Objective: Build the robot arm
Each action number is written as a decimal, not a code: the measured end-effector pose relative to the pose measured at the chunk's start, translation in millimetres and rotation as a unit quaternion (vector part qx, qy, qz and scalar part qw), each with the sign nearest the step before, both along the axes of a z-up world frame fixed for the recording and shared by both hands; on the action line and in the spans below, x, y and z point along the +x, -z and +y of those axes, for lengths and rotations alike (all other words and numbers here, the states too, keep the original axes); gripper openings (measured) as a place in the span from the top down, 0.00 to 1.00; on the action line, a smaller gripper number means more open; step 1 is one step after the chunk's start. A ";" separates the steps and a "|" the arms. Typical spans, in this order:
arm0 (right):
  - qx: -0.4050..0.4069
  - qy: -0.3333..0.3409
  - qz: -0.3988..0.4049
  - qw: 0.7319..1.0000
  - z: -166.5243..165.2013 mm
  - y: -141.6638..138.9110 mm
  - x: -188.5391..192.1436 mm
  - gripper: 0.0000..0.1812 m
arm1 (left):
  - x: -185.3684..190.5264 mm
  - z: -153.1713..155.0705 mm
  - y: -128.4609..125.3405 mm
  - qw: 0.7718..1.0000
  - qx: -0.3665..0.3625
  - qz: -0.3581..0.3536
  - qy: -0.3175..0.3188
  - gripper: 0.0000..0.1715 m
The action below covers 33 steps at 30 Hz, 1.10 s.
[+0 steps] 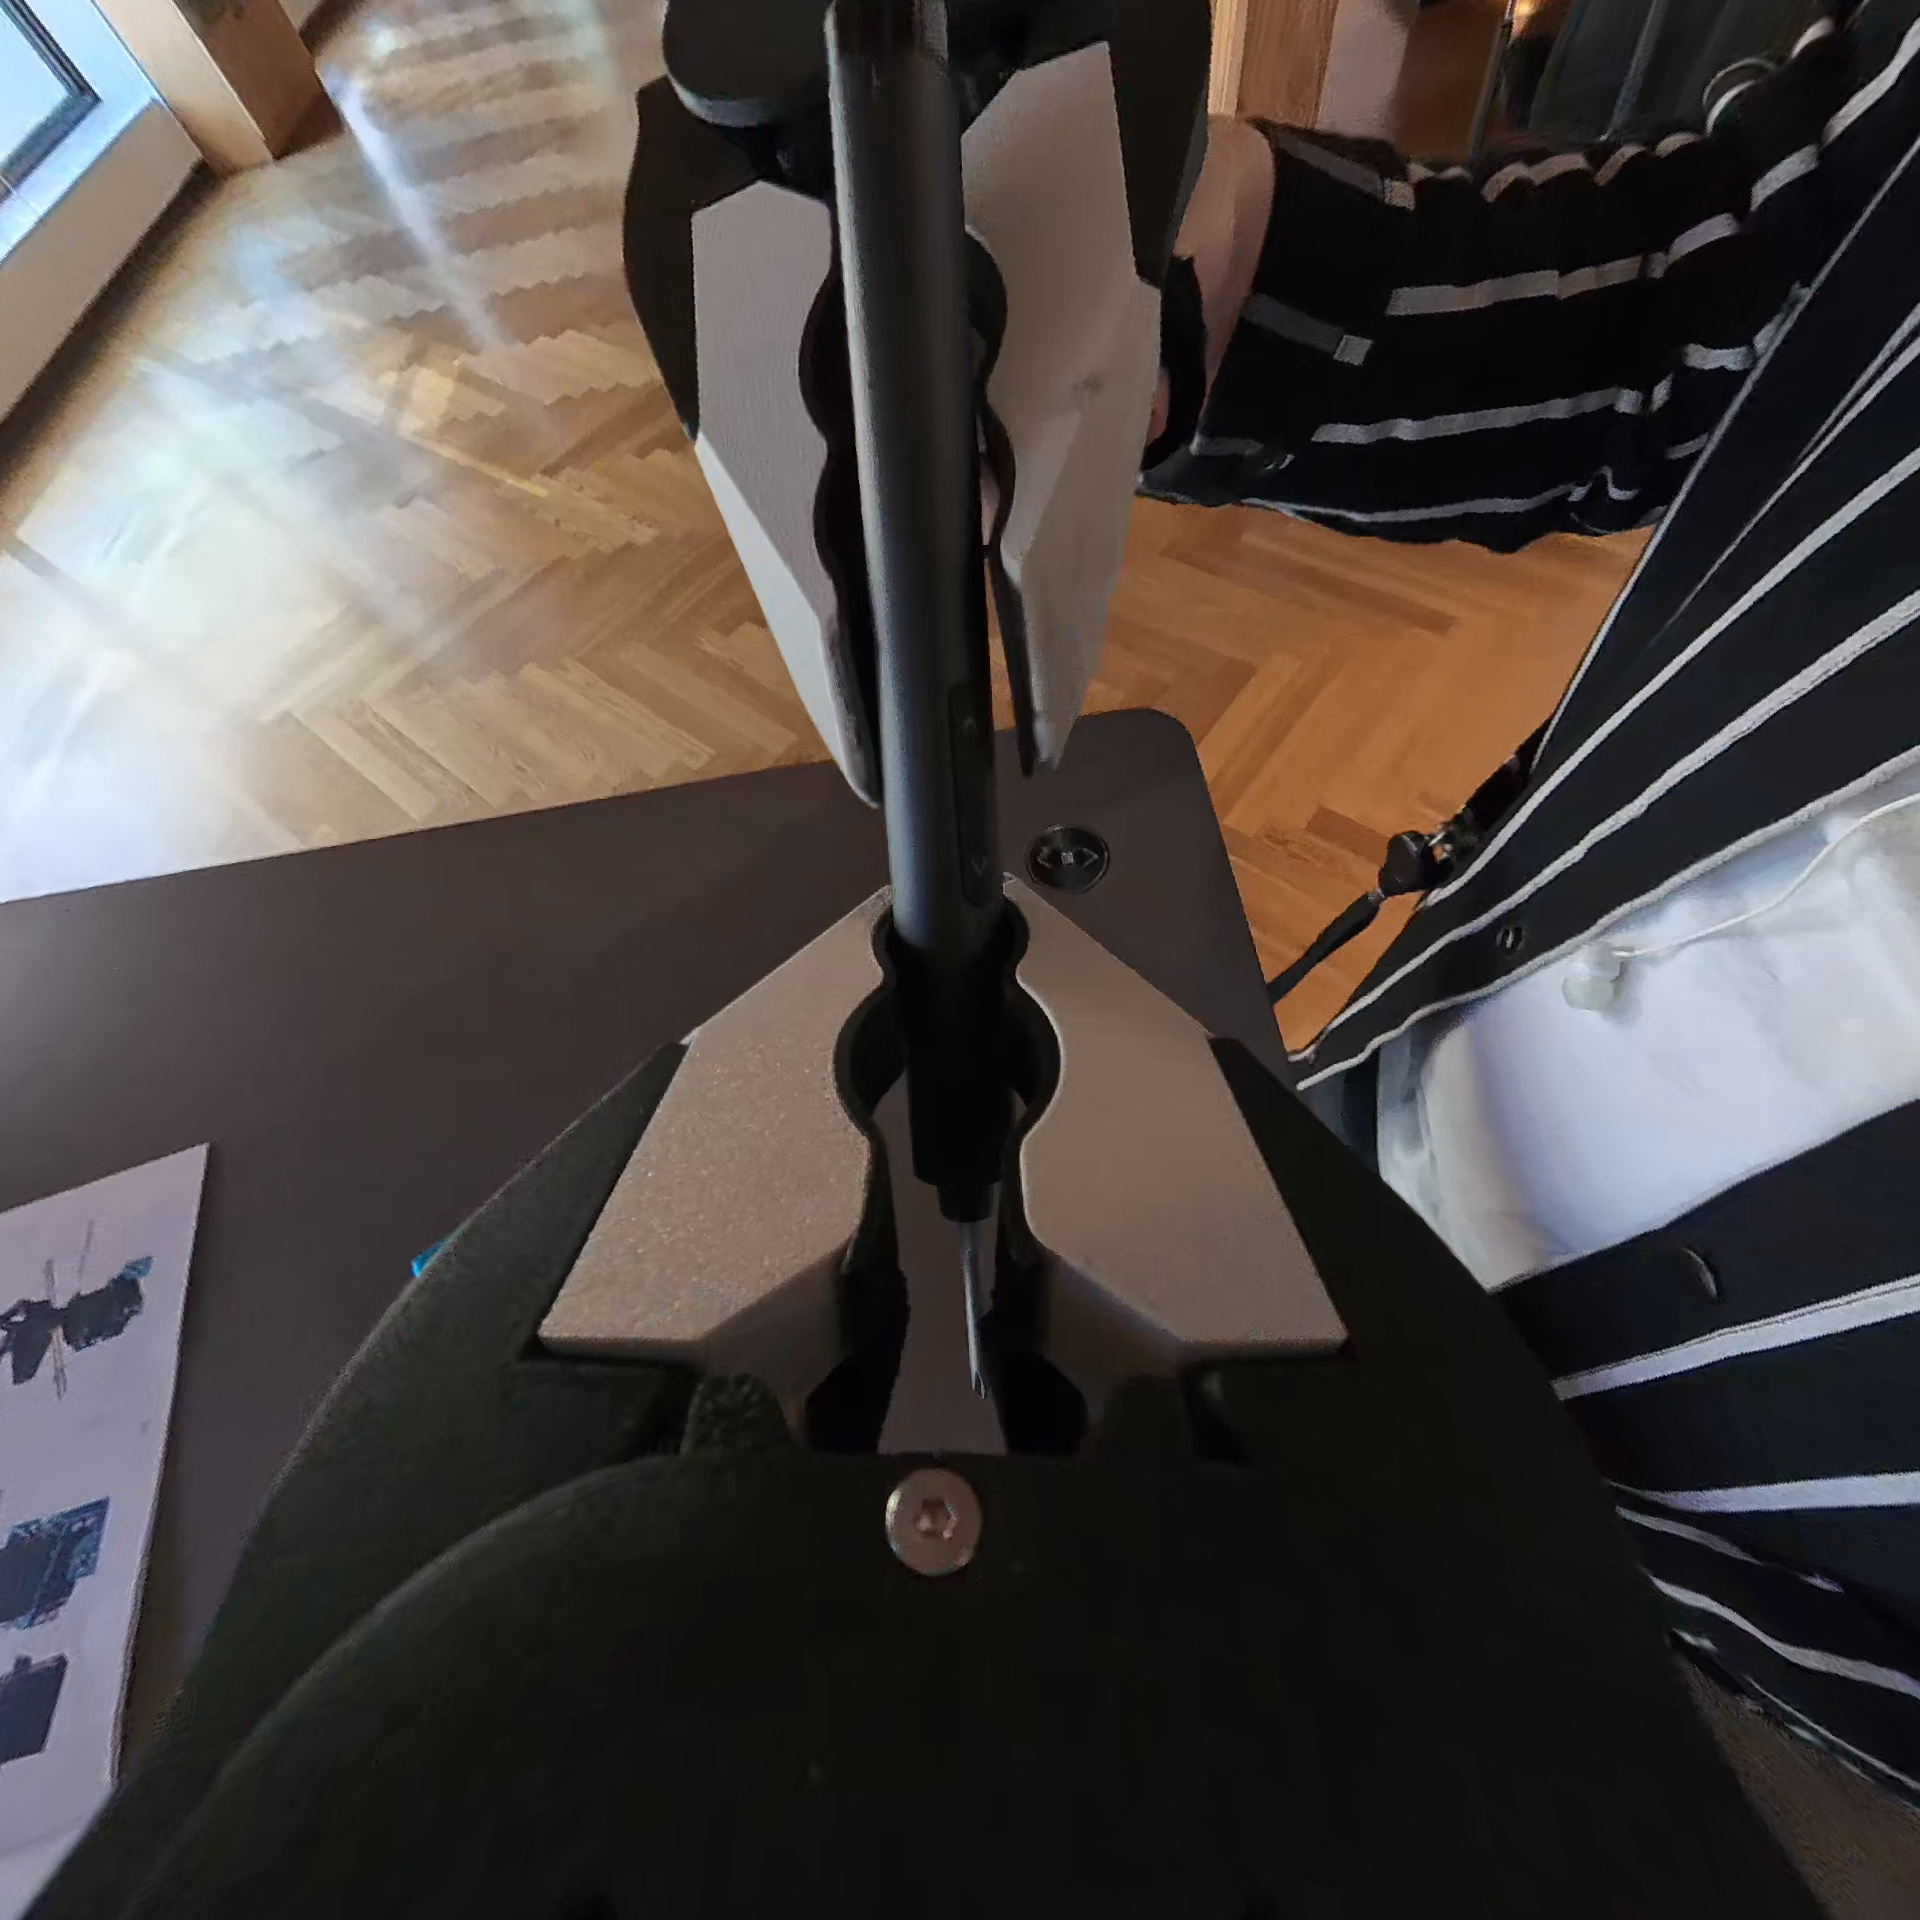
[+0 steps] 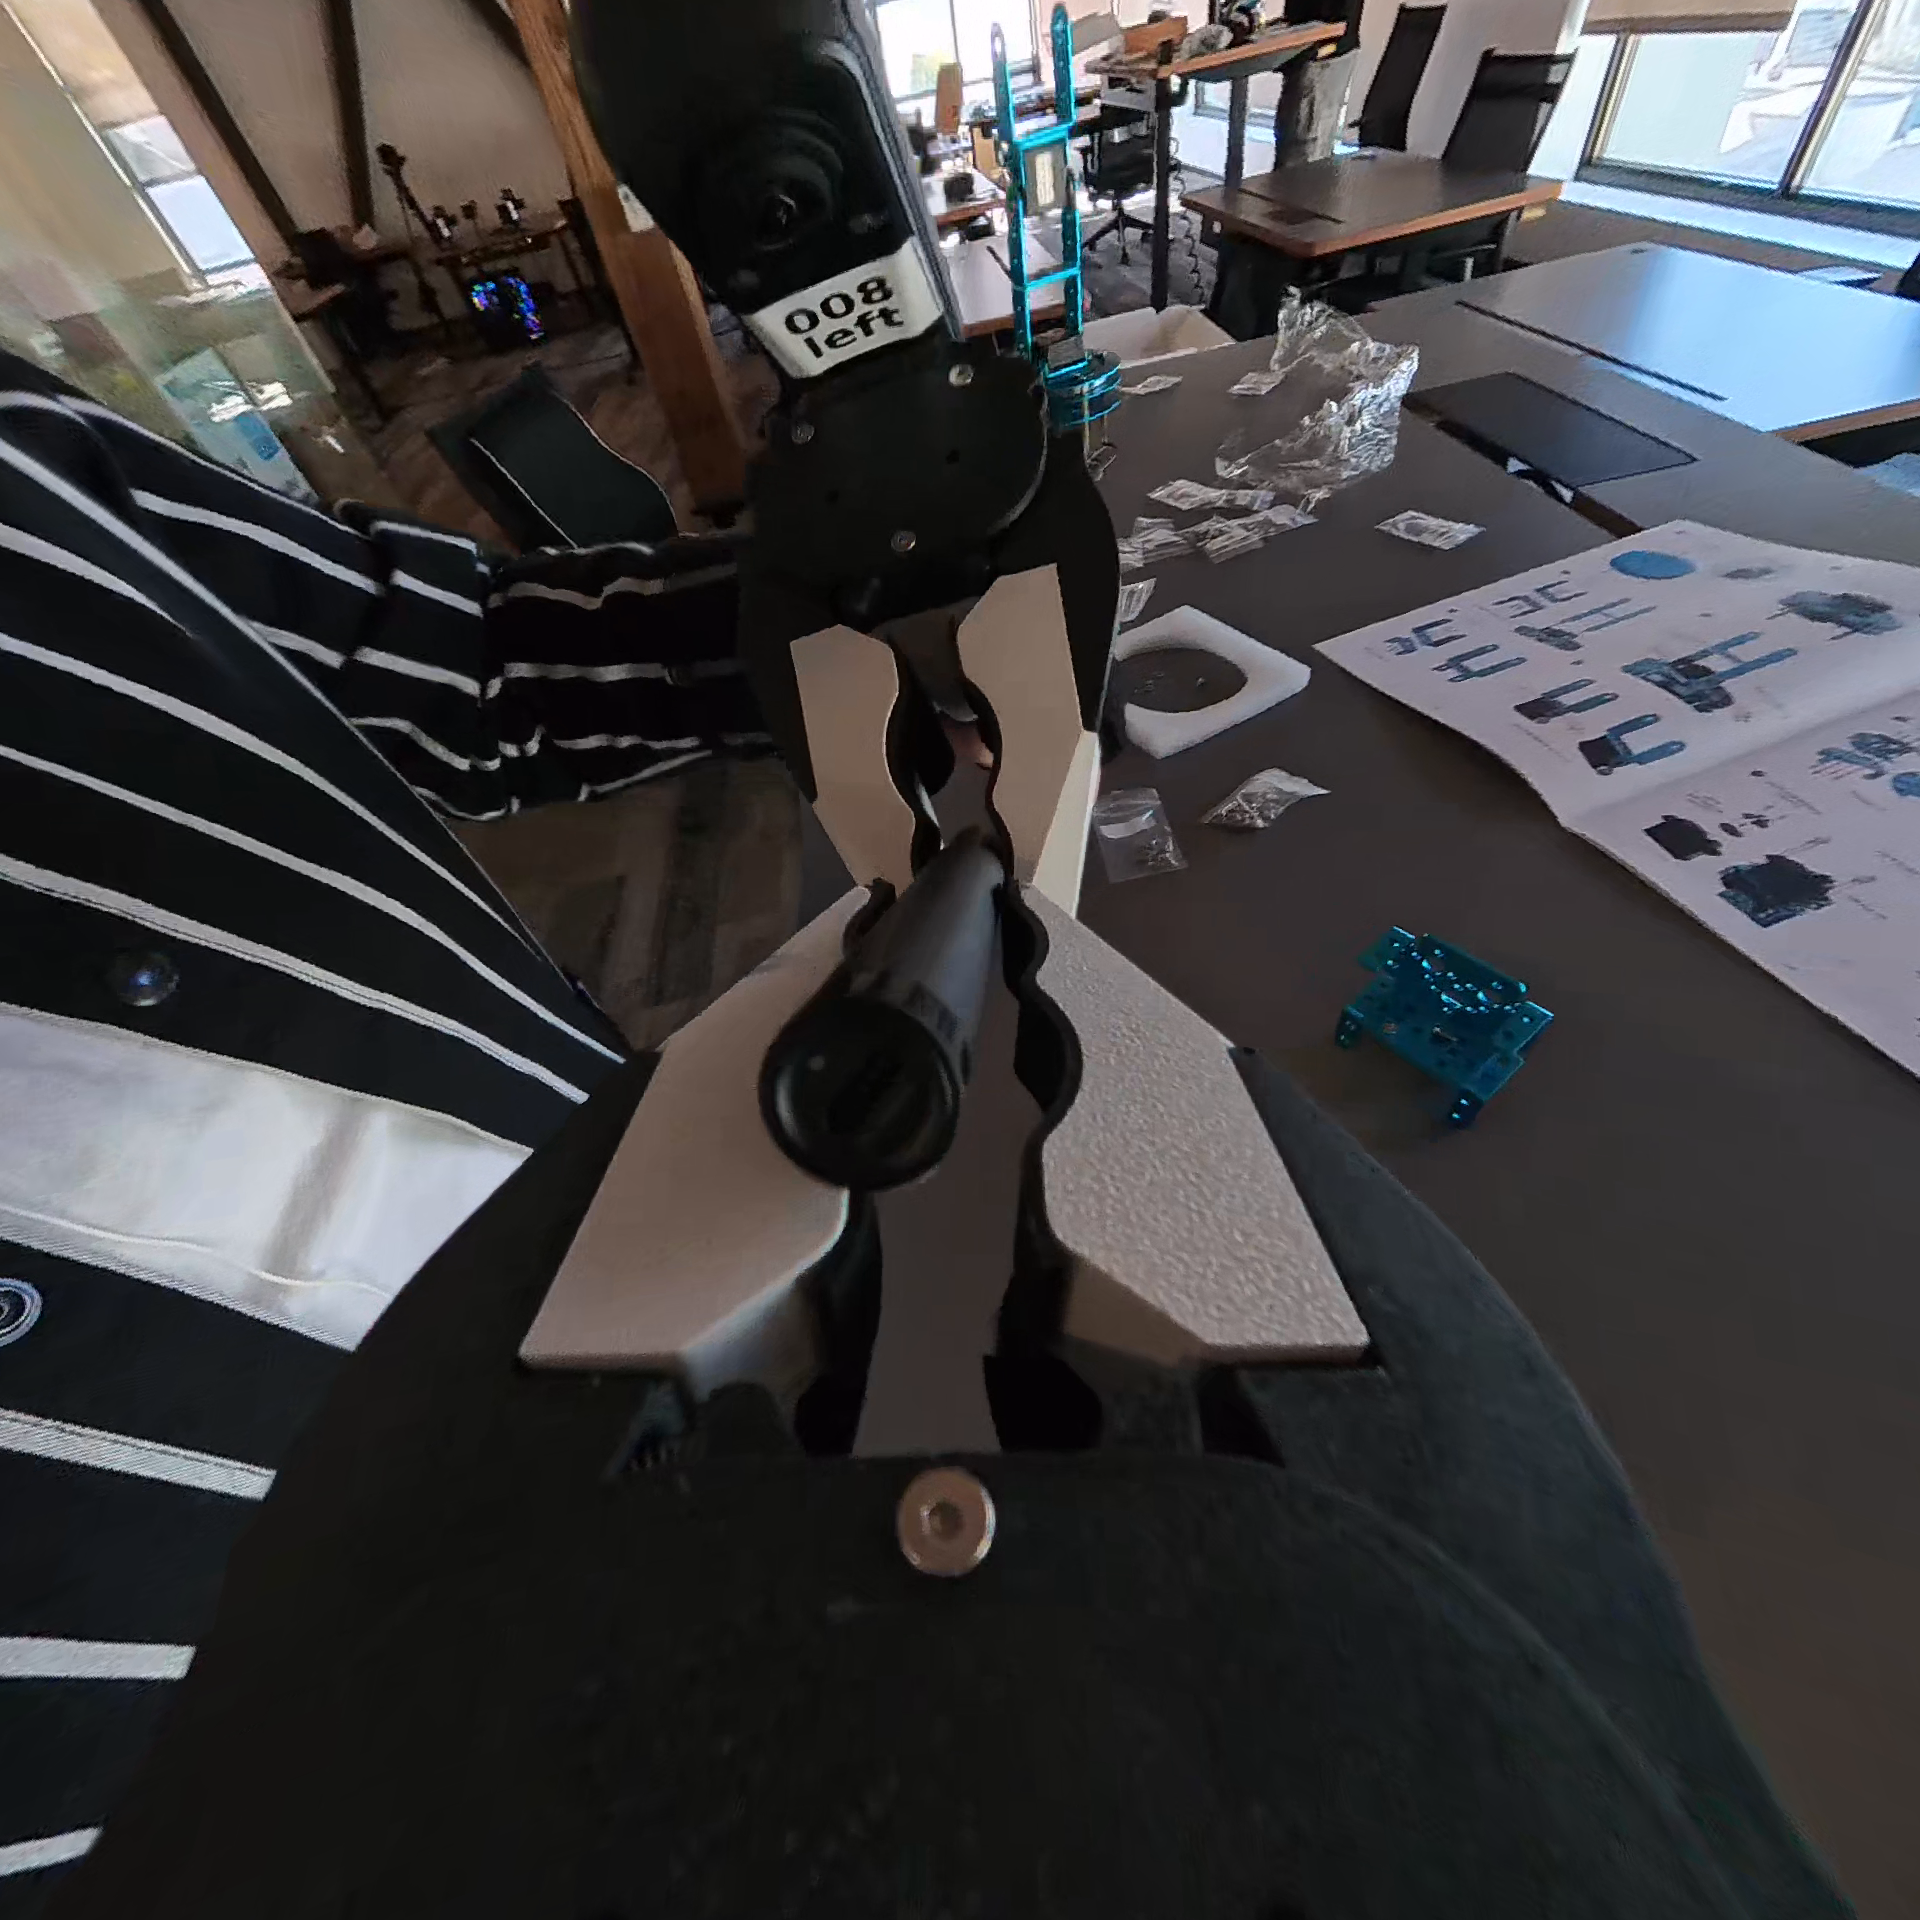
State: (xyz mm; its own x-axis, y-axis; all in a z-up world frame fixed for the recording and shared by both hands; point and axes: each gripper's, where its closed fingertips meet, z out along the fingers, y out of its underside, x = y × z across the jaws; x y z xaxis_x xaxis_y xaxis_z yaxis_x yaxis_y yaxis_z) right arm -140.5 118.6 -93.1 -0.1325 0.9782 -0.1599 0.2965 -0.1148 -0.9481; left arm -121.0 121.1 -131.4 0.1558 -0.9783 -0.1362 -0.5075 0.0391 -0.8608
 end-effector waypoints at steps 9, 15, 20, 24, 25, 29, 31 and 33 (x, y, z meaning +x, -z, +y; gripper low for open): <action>-0.023 0.056 0.004 0.998 -5.2 62.7 -38.1 0.91 | -40.9 -11.1 54.6 0.997 -0.063 0.023 0.024 0.93; 0.060 0.178 -0.029 0.982 10.5 96.9 -38.3 0.91 | -95.5 22.7 43.0 0.991 -0.054 -0.113 -0.049 0.73; 0.146 0.284 -0.013 0.947 26.6 74.1 -20.6 0.91 | -151.5 57.7 26.8 0.959 -0.082 -0.238 -0.134 0.76; 0.267 0.344 -0.075 0.897 48.8 78.4 -18.8 0.91 | -172.0 79.2 29.3 0.948 -0.076 -0.256 -0.175 0.75; 0.285 0.346 -0.091 0.889 51.7 82.7 -21.4 0.91 | -173.9 82.4 30.5 0.947 -0.071 -0.253 -0.184 0.75; 0.344 0.355 -0.111 0.863 59.4 93.3 -31.7 0.91 | -175.1 81.8 39.0 0.952 -0.063 -0.233 -0.190 0.75; 0.363 0.360 -0.127 0.850 65.5 99.4 -33.8 0.91 | -177.3 82.6 40.7 0.951 -0.061 -0.229 -0.197 0.75; 0.369 0.353 -0.134 0.849 67.7 105.1 -37.4 0.91 | -178.4 81.4 37.6 0.949 -0.061 -0.239 -0.196 0.76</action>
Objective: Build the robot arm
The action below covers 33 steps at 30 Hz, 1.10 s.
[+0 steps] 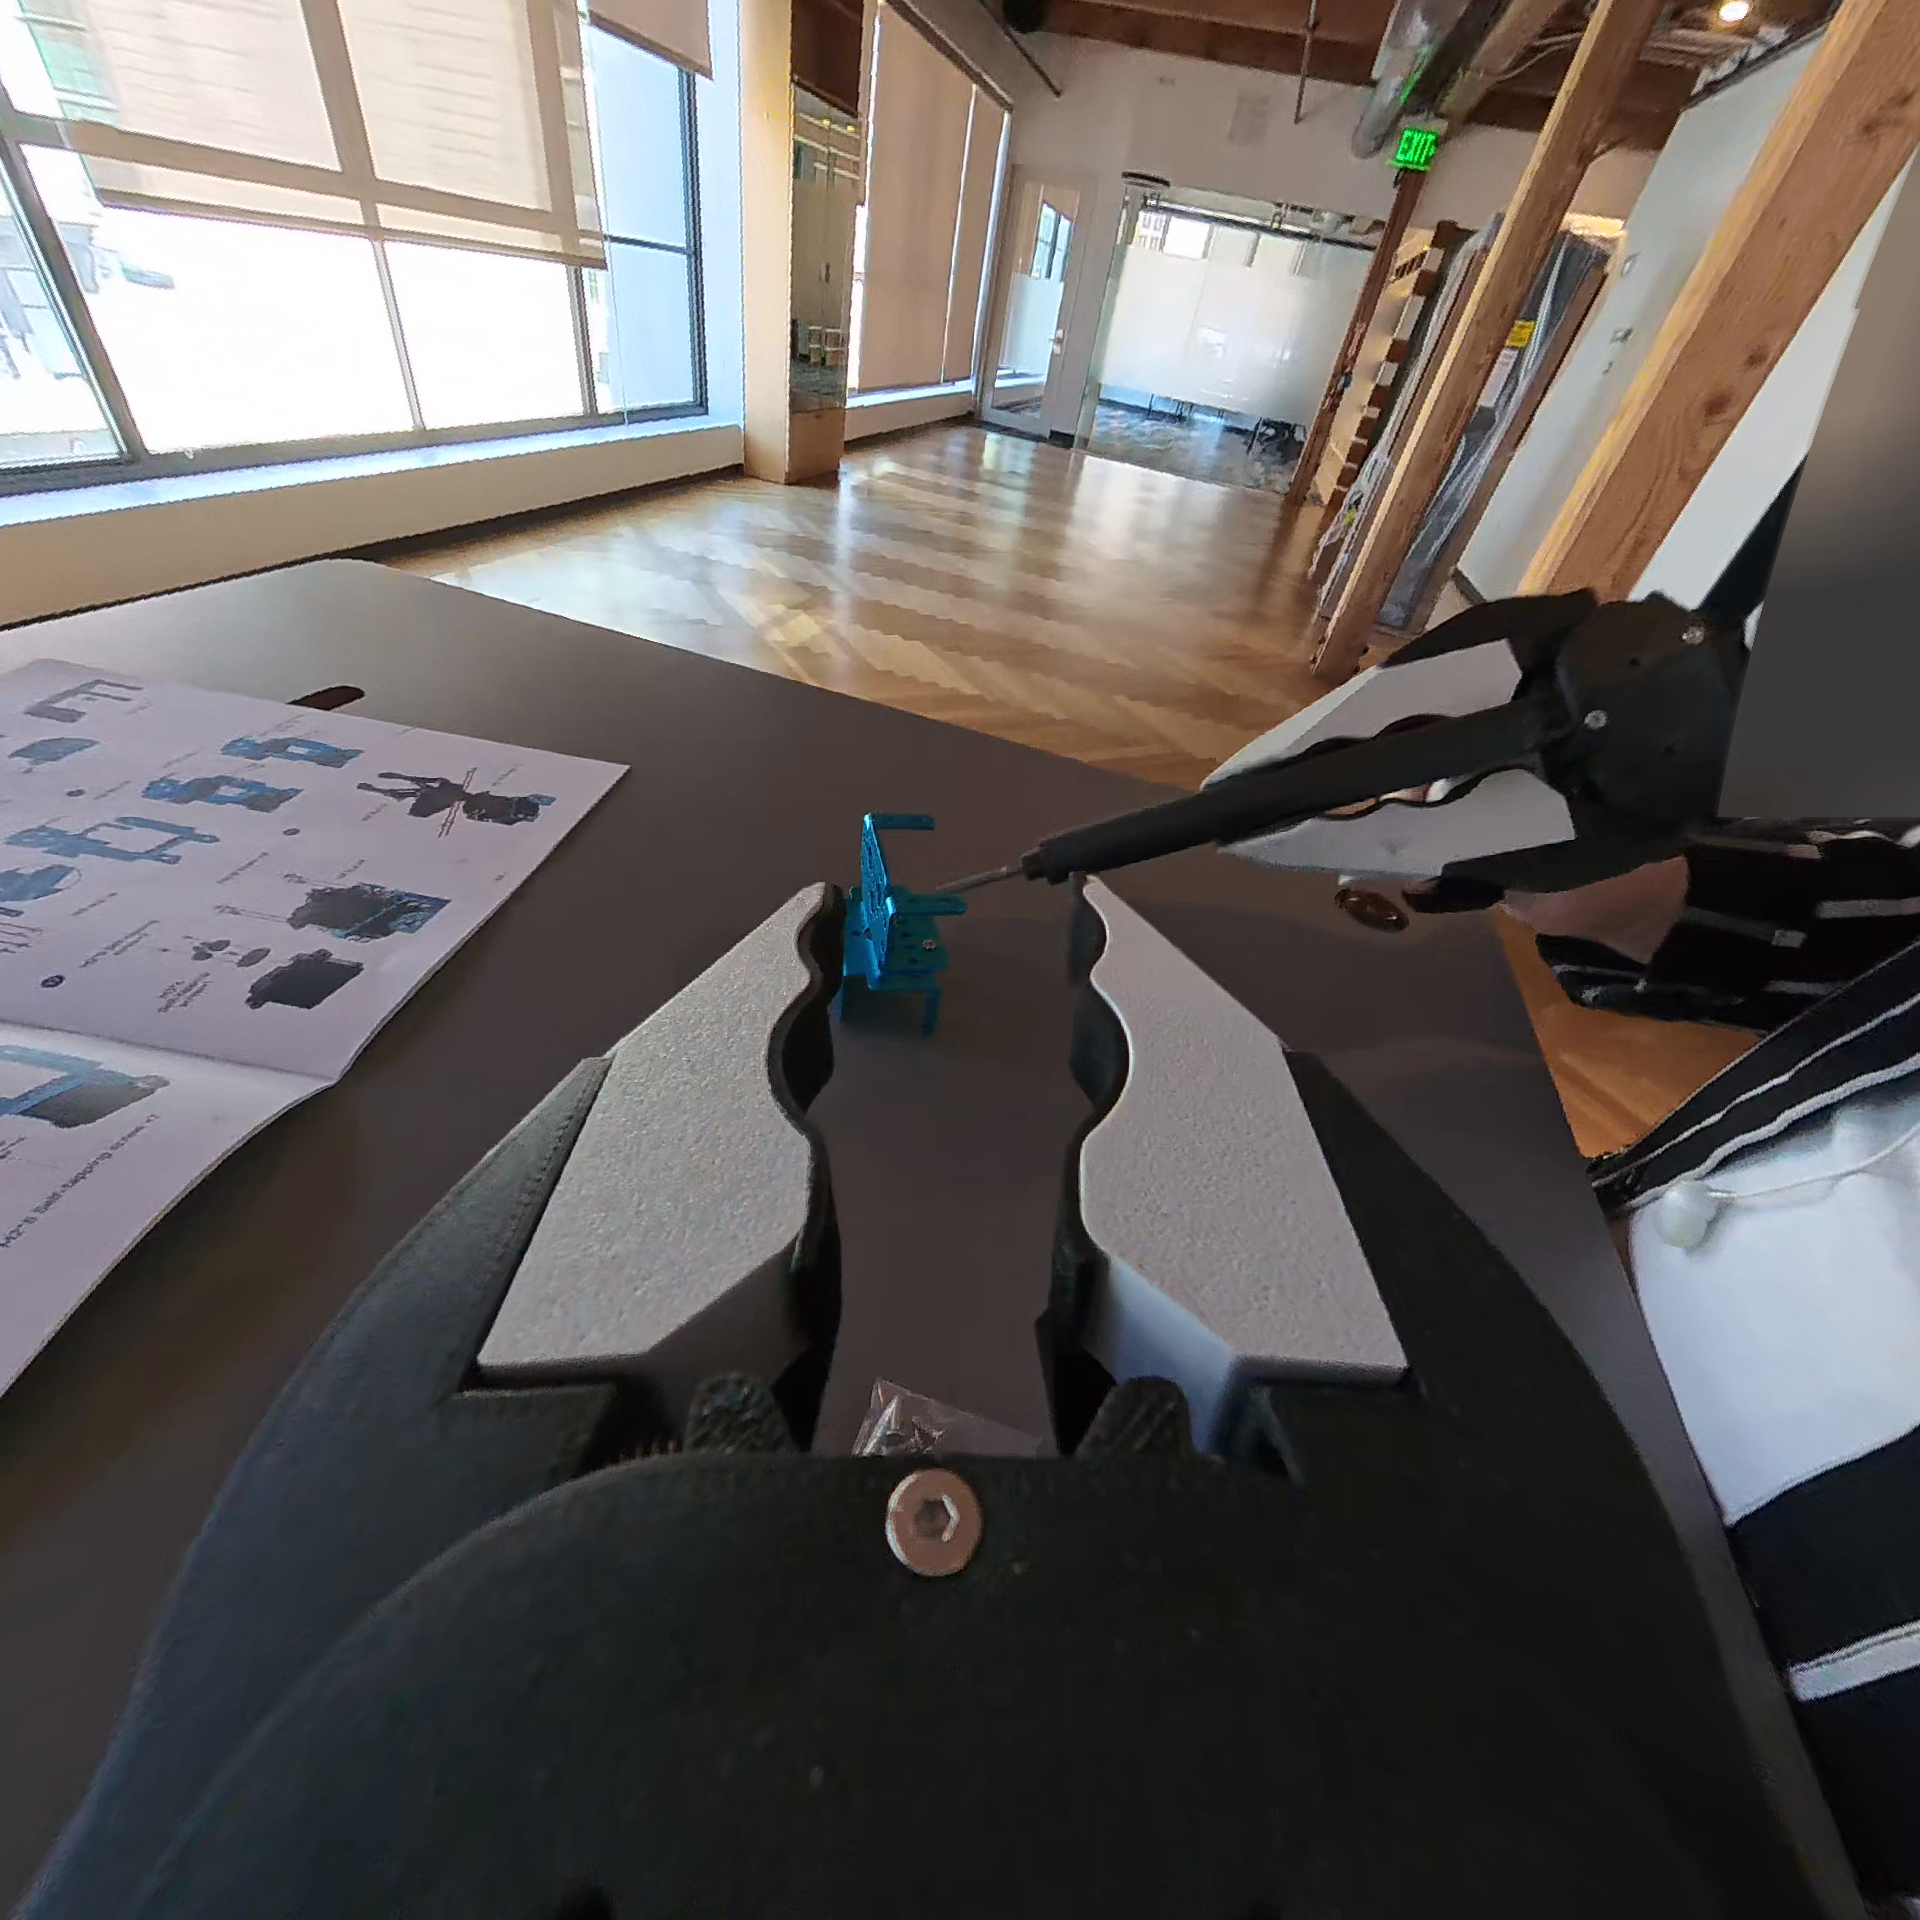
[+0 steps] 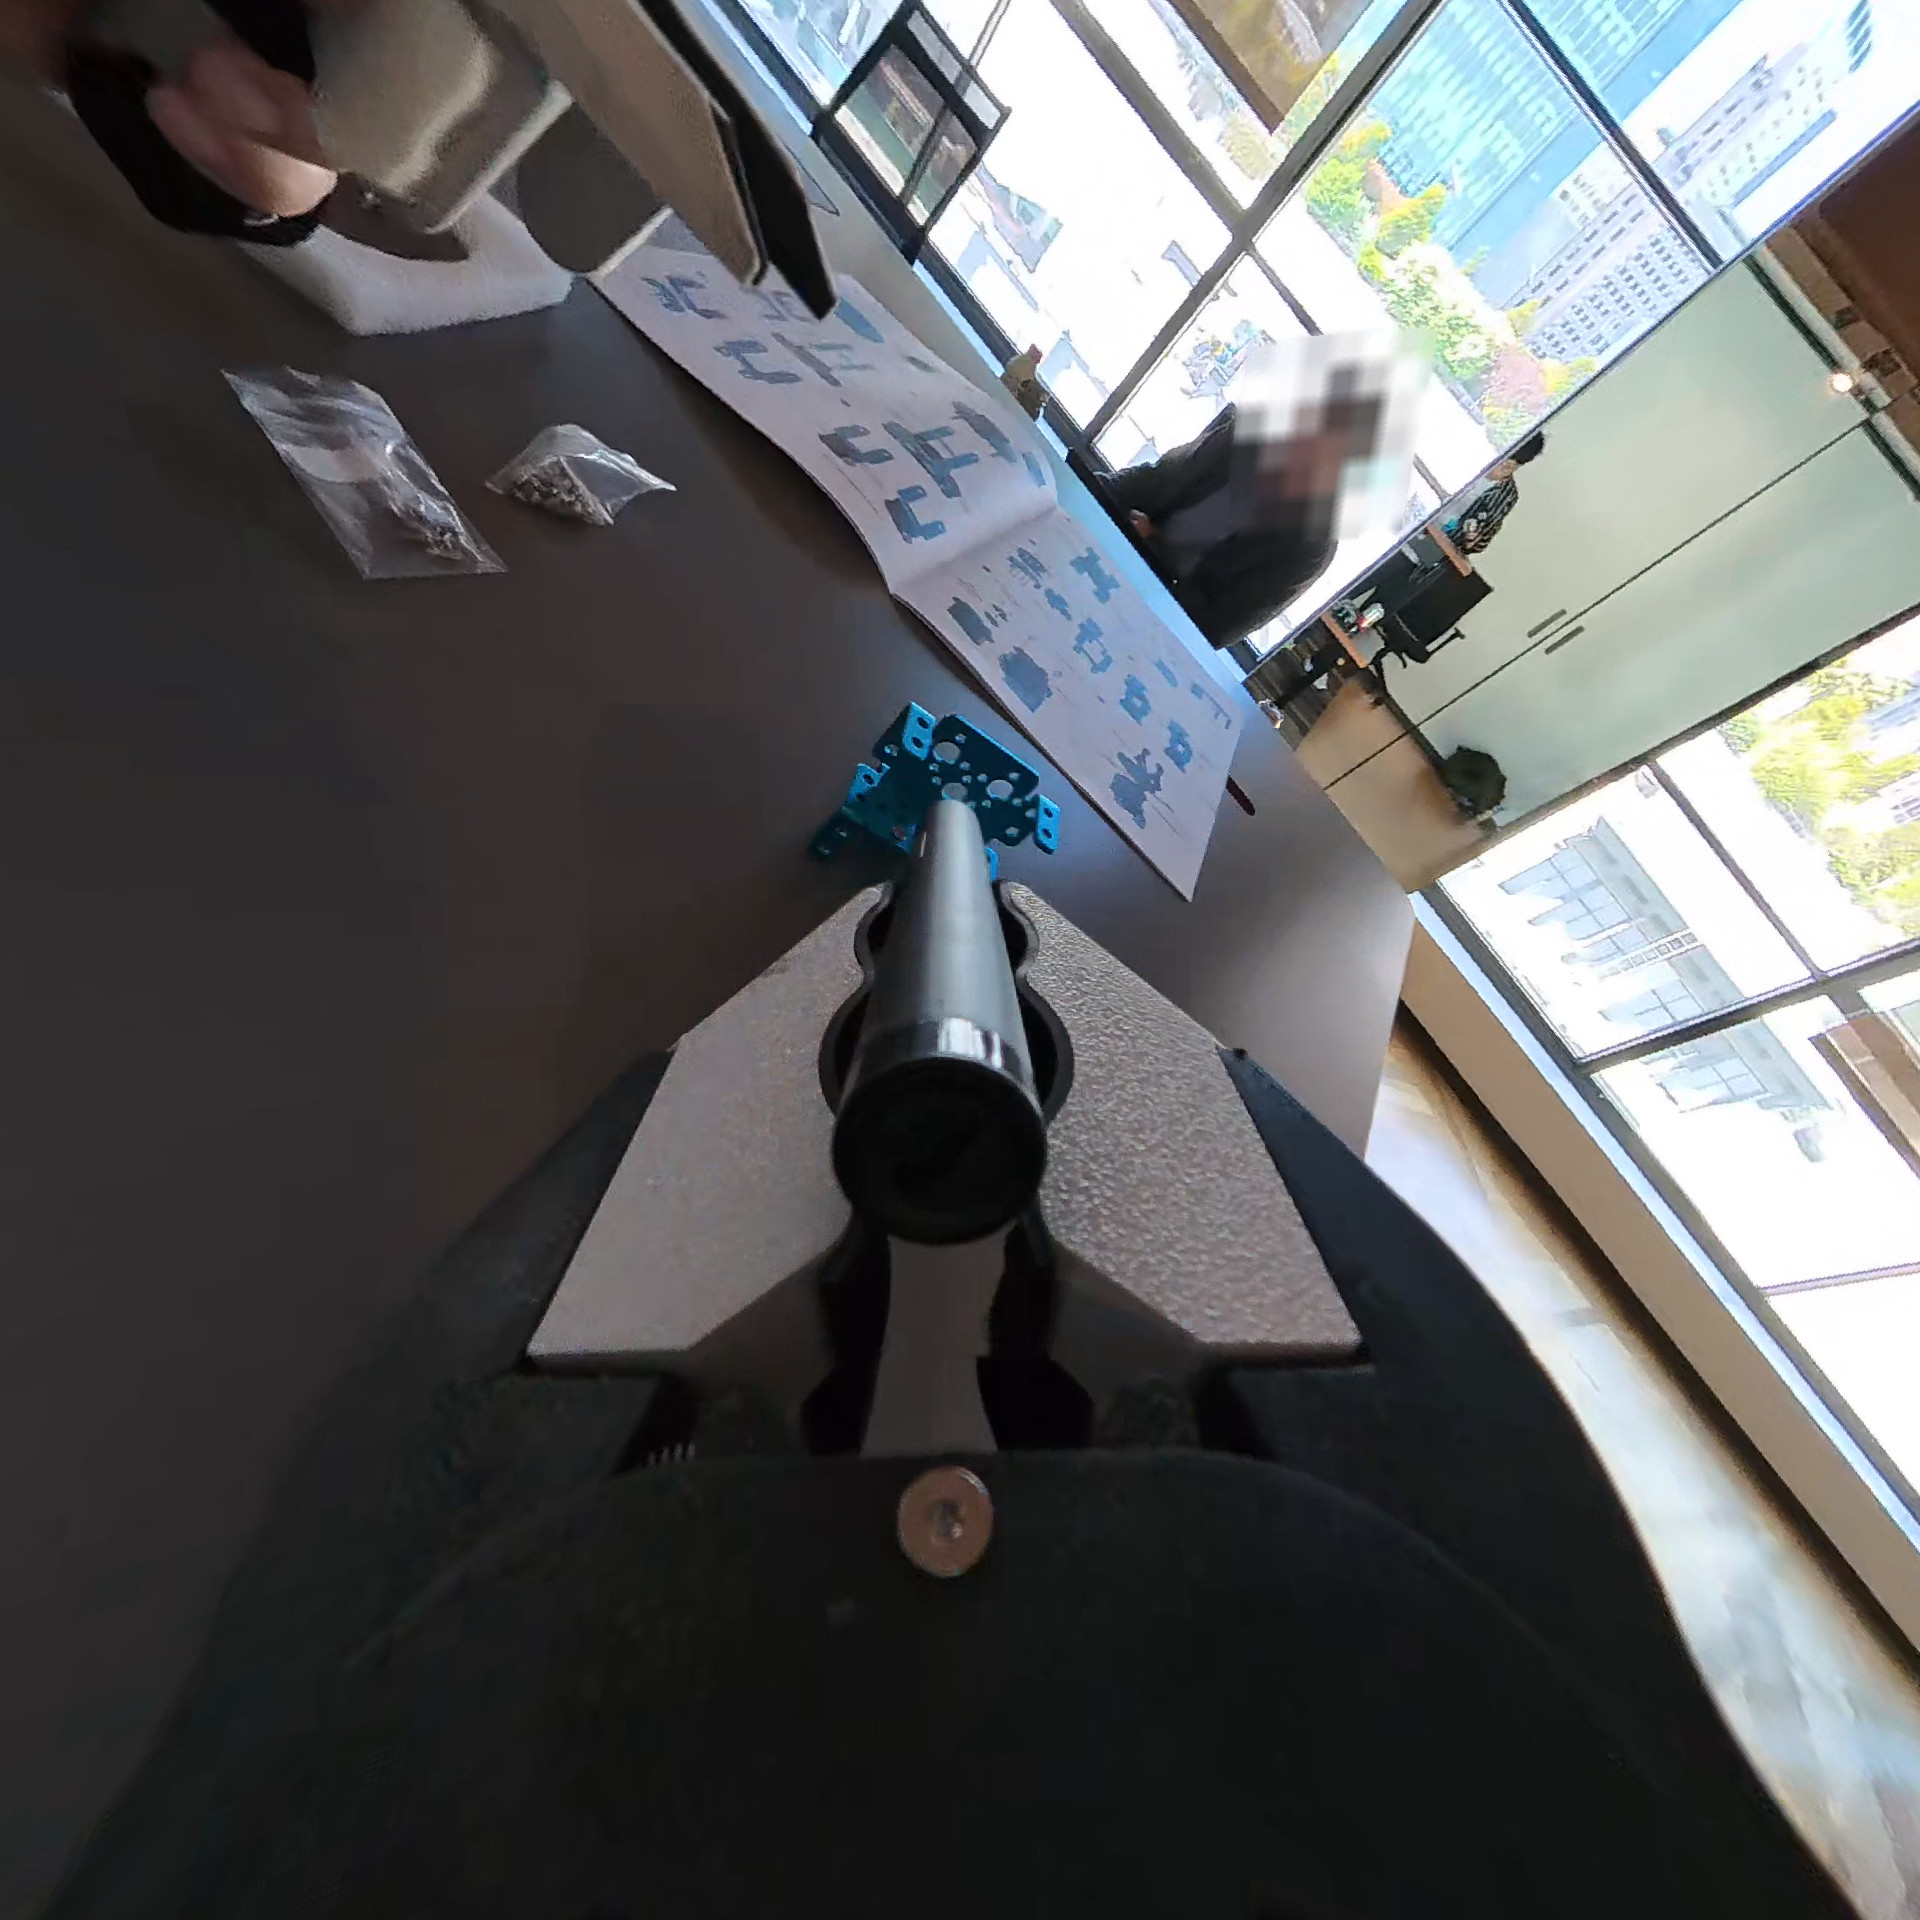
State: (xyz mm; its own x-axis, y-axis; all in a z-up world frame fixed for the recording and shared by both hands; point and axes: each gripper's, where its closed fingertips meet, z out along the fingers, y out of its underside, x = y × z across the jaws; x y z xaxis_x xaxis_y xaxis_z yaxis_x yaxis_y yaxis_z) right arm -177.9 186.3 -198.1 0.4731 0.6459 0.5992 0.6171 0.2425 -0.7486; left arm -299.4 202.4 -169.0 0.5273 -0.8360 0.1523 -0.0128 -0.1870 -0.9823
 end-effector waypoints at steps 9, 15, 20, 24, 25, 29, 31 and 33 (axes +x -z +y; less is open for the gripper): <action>0.001 0.001 -0.014 1.000 5.8 7.5 -4.9 0.91 | -2.6 0.6 2.0 1.000 -0.004 0.005 0.000 0.76; -0.003 0.001 -0.019 1.000 7.9 12.7 -7.1 0.91 | -0.3 -0.1 6.2 1.000 -0.005 0.018 0.002 0.76; -0.002 0.002 -0.018 1.000 10.0 12.1 -7.6 0.91 | -1.3 0.2 6.4 1.000 -0.007 0.016 0.001 0.77; -0.005 0.004 -0.020 1.000 12.6 13.6 -6.0 0.91 | -2.3 0.4 6.4 1.000 -0.007 0.017 0.000 0.77; -0.003 0.005 -0.019 1.000 13.0 13.1 -5.5 0.91 | -2.3 0.3 6.3 1.000 -0.006 0.017 0.000 0.77; -0.003 0.007 -0.023 1.000 14.2 12.8 -3.1 0.91 | -2.6 0.0 6.4 1.000 -0.006 0.018 0.000 0.77; -0.005 0.007 -0.022 1.000 14.8 12.7 -1.7 0.91 | -2.5 0.0 6.5 1.000 -0.006 0.020 0.000 0.77; -0.007 0.010 -0.024 1.000 15.9 13.0 0.1 0.91 | -2.4 -0.3 6.3 1.000 -0.005 0.020 0.001 0.77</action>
